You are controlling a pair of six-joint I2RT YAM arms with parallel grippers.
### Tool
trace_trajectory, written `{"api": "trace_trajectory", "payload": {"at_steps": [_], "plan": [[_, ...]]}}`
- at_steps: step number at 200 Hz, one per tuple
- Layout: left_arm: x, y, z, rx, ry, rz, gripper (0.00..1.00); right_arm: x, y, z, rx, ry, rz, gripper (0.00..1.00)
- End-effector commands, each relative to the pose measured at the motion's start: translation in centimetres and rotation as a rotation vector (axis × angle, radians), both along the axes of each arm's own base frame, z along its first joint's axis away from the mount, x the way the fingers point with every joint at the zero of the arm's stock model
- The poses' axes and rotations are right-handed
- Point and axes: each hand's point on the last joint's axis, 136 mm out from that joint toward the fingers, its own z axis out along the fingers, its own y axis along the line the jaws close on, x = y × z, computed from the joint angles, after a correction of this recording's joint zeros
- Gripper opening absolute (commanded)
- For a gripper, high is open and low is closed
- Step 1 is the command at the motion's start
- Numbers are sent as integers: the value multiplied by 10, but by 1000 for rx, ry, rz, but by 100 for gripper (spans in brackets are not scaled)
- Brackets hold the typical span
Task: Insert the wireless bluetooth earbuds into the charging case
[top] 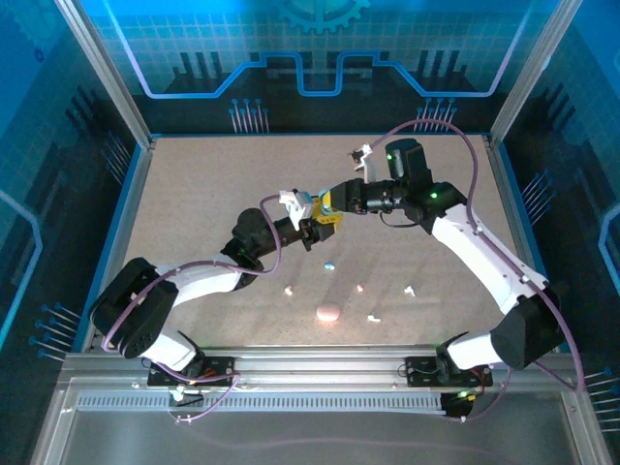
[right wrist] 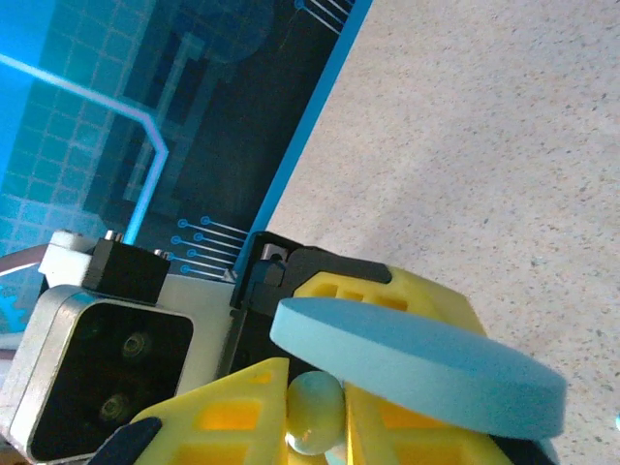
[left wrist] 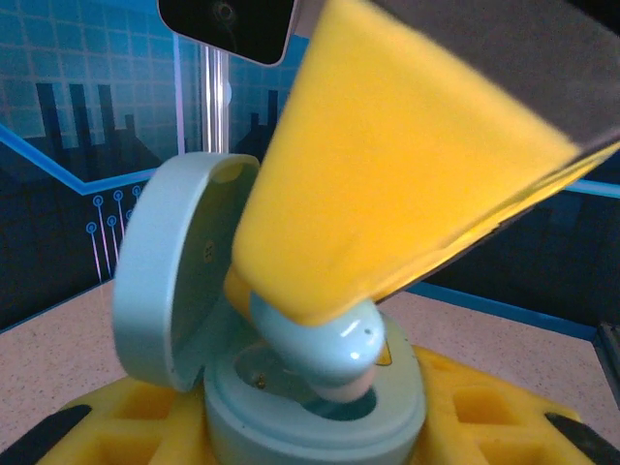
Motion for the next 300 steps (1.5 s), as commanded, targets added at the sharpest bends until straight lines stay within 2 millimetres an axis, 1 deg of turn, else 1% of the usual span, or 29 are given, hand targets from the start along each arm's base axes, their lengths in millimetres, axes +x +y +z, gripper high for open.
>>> {"api": "trace_trajectory", "payload": {"at_steps": [1, 35, 66, 82, 92, 115, 132, 146, 192, 235, 300], "plan": [[-4, -3, 33, -69, -83, -10, 35, -4, -4, 10, -38, -56, -14, 20], [-3, -2, 30, -57, -85, -2, 35, -9, 0, 28, 32, -73, 26, 20], [-3, 0, 20, -9, -85, 6, 35, -21, -2, 50, 144, -50, 113, 20], [-4, 3, 16, 9, -75, -2, 35, -27, -8, 61, 207, -23, 165, 20], [-4, 7, 18, 10, -71, -6, 35, -29, -13, 69, 257, 1, 196, 21], [-8, 18, 18, 26, -59, -14, 35, -25, -31, 75, 289, 36, 190, 20], [-10, 31, 17, 22, -46, -5, 35, -23, -41, 74, 319, 101, 203, 20], [-12, 38, 18, 19, -38, -13, 35, -21, -45, 71, 331, 155, 207, 20], [-14, 49, 24, 11, -23, -41, 35, -21, -43, 62, 368, 285, 245, 20], [-15, 48, 28, -2, -15, -72, 35, -17, -41, 54, 391, 361, 247, 20], [-14, 45, 33, -32, -8, -101, 35, -5, -37, 52, 412, 410, 233, 20]]}}
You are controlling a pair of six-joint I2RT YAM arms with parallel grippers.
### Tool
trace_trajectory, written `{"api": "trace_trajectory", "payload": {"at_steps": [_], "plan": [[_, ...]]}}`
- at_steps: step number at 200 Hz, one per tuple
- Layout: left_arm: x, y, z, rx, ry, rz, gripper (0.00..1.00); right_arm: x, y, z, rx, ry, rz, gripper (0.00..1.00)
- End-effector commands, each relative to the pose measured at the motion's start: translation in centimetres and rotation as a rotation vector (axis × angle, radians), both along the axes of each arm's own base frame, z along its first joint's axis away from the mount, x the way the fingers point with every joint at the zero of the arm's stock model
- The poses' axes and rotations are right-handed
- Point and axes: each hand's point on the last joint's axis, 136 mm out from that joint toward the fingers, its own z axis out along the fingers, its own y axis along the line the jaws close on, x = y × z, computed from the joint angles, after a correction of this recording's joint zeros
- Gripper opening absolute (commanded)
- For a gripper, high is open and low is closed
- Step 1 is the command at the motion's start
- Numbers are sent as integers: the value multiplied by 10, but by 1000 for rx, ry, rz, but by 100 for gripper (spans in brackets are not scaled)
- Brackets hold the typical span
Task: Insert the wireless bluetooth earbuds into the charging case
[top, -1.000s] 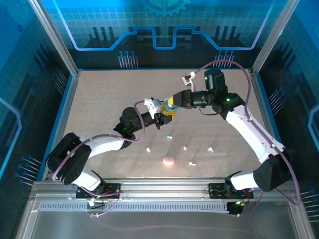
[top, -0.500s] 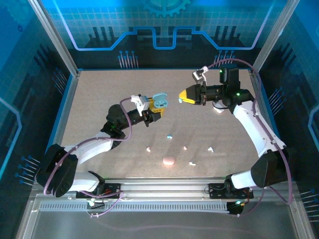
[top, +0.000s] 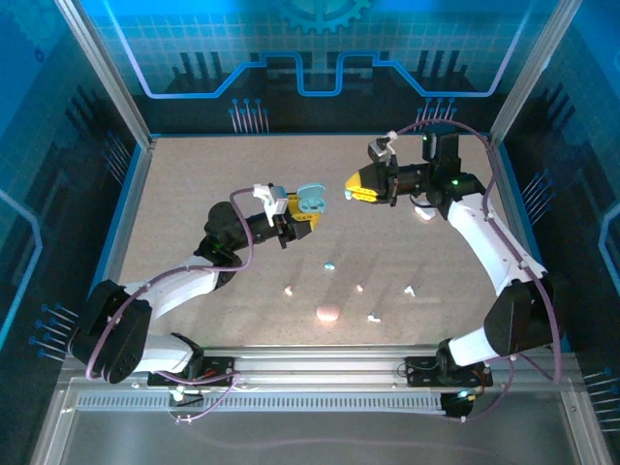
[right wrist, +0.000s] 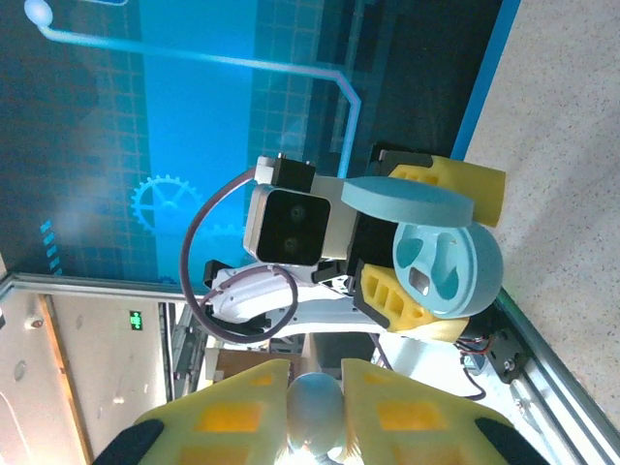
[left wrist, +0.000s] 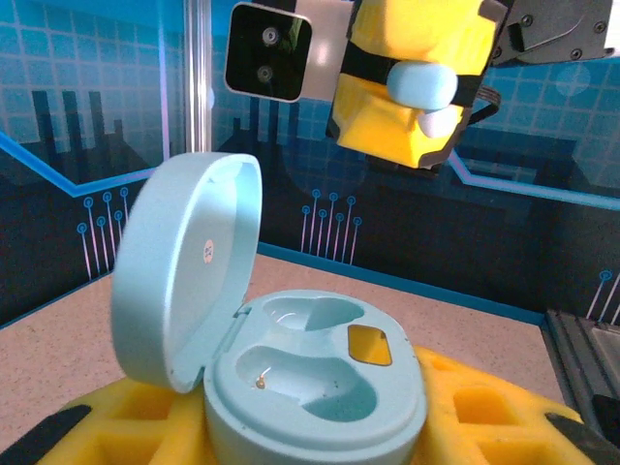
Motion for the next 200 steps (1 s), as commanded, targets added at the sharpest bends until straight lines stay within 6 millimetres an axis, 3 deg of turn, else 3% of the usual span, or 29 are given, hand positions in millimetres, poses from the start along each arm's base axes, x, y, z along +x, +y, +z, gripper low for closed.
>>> {"api": "trace_trajectory", "payload": {"at_steps": [1, 130, 200], "plan": [[-3, -1, 13, -30, -31, -33, 35, 3, 2, 1, 19, 28, 19, 19], [1, -3, 18, -52, -29, -33, 35, 7, 4, -6, 7, 33, -9, 19], [0, -15, 16, -39, -51, -29, 35, 4, 6, -4, -34, -49, -48, 20]]}}
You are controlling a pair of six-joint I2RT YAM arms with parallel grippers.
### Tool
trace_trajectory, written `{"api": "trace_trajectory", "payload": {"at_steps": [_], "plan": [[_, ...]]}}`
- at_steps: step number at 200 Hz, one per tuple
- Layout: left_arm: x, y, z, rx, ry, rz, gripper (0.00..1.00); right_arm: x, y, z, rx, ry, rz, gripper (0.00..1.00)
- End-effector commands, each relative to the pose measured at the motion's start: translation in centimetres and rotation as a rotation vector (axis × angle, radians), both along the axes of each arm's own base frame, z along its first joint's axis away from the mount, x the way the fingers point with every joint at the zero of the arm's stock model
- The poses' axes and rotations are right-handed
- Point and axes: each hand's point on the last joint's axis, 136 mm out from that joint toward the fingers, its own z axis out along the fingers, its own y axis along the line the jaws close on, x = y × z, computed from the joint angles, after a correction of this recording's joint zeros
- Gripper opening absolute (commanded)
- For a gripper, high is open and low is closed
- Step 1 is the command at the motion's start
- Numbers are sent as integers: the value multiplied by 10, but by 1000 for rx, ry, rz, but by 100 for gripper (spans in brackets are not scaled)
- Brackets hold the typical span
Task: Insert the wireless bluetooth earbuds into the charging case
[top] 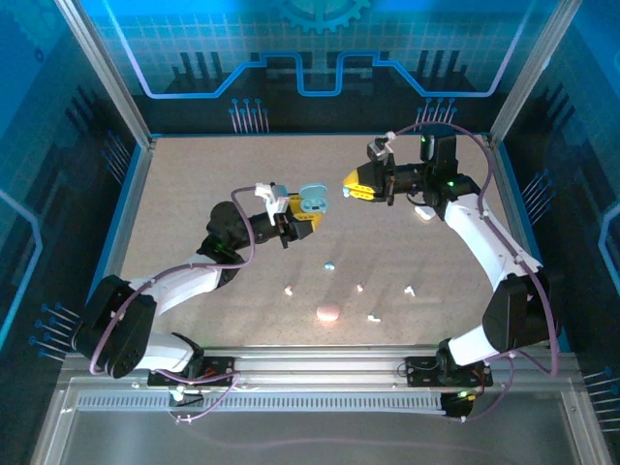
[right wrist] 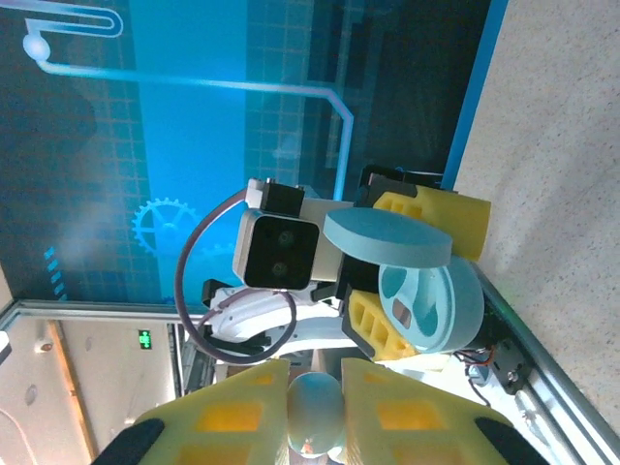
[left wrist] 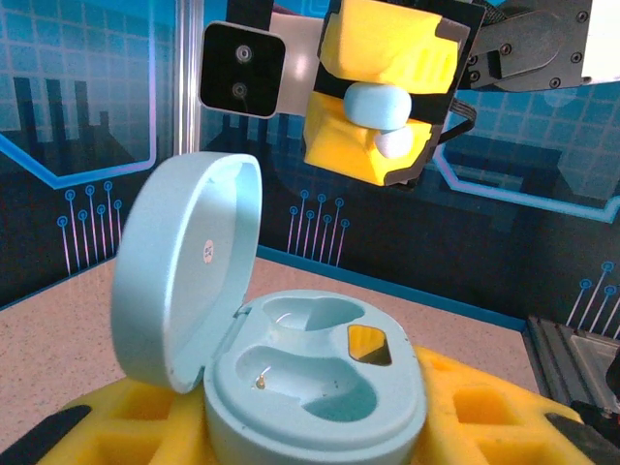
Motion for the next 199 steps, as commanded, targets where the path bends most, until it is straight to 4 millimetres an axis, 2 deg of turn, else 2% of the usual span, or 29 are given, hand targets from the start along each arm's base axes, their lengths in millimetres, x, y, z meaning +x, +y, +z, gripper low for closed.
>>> {"api": "trace_trajectory", "payload": {"at_steps": [1, 19, 55, 119, 199], "plan": [[0, -9, 20, -20, -86, 2, 35, -9, 4, 6, -32, -80, -11, 20], [4, -15, 17, -15, -94, 26, 35, -14, 11, 10, -75, -150, -13, 20], [2, -33, 20, -35, -114, 22, 36, -15, 20, 5, -166, -224, -54, 19], [3, -43, 23, -59, -129, 45, 36, -22, 31, -4, -265, -316, -80, 19], [-1, -47, 27, -70, -138, 34, 36, -21, 37, -14, -351, -405, -128, 20]]}}
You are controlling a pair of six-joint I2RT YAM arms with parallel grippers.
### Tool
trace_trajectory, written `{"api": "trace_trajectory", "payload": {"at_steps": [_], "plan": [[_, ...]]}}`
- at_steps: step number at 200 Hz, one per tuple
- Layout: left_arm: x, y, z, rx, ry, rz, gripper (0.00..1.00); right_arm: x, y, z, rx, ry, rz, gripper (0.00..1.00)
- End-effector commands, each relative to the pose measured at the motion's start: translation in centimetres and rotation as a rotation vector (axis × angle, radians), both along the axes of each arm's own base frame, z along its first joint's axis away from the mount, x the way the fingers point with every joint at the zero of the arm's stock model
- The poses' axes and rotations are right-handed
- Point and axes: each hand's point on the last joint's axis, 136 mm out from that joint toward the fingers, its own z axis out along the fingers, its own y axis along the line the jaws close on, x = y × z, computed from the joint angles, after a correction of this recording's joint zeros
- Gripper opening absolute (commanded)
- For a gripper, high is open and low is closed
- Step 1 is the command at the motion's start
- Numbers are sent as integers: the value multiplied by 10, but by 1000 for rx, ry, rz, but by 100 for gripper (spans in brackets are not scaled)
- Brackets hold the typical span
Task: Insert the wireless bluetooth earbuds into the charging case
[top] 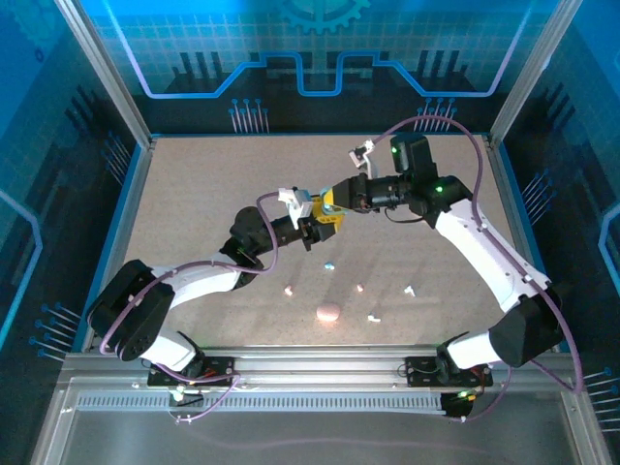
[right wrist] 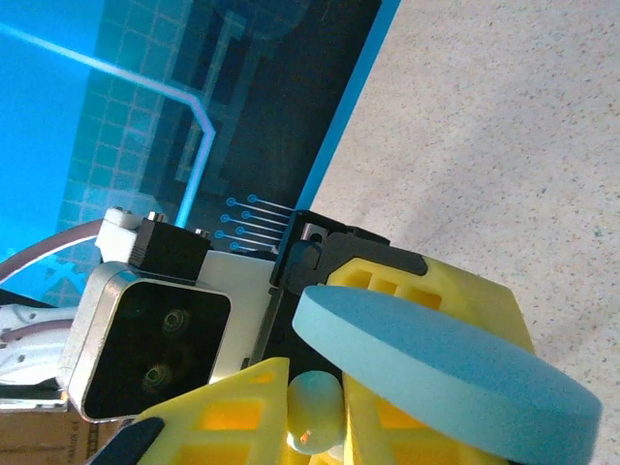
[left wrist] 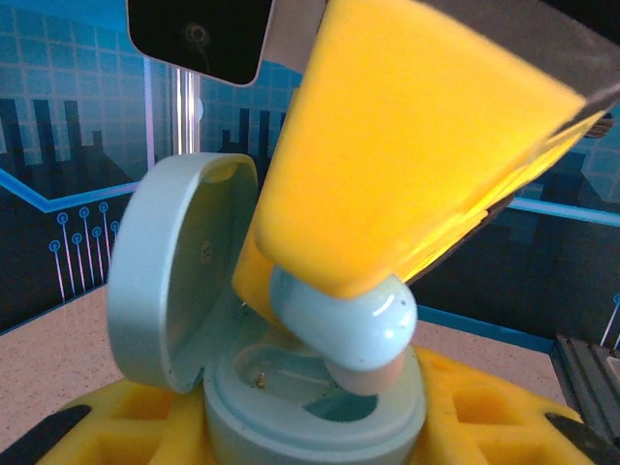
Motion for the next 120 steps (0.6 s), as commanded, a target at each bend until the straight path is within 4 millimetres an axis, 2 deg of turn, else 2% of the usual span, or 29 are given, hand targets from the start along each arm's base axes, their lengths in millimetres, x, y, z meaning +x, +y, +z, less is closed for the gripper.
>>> {"api": "trace_trajectory", "payload": {"at_steps": [1, 52, 120], "plan": [[-4, -4, 27, -51, -88, -7, 36, -3, 0, 9, -27, -79, -19, 20], [-4, -5, 30, -62, -95, -5, 36, -4, 1, -5, -96, -95, -23, 20], [-3, -2, 32, -65, -109, 16, 36, -8, -8, -20, -225, -112, -34, 23]]}}
